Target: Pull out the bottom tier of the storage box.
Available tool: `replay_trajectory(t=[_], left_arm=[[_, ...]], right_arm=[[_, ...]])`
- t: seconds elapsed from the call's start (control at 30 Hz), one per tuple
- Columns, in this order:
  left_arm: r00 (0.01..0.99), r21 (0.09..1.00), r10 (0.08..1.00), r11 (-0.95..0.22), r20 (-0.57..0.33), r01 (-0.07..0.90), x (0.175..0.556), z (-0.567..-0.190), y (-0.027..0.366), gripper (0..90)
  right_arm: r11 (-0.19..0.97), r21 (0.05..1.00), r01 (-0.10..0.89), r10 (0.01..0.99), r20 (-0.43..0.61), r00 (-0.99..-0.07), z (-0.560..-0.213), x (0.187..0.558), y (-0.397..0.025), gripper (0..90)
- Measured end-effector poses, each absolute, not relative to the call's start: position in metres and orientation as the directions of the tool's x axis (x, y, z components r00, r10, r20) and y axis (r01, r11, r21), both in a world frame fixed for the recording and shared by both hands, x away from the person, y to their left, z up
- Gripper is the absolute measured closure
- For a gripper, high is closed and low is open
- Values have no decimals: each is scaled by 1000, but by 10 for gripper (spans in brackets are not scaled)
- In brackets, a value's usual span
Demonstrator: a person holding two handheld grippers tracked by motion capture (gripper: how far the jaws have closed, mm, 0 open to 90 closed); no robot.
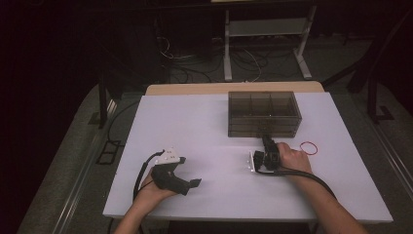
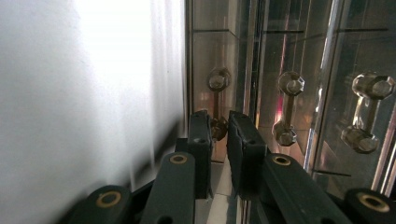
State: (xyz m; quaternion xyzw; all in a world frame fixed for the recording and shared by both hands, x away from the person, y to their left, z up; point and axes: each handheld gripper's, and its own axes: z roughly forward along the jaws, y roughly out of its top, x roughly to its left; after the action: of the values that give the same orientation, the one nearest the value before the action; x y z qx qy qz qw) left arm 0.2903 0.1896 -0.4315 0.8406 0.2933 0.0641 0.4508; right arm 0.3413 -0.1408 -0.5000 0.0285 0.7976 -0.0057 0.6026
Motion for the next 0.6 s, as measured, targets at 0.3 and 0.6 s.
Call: replay_trajectory(t=[0.3,0.6], left_arm=[[818,797,553,-419,-156,435,290,-431,190,0],[819,797,553,-420,-155,434,290,-431,190,0]], right_arm=[[999,22,46,34,-962,-270,-500,336,-141,794],[999,22,37,31,-961,-275,-499,329,-142,793]])
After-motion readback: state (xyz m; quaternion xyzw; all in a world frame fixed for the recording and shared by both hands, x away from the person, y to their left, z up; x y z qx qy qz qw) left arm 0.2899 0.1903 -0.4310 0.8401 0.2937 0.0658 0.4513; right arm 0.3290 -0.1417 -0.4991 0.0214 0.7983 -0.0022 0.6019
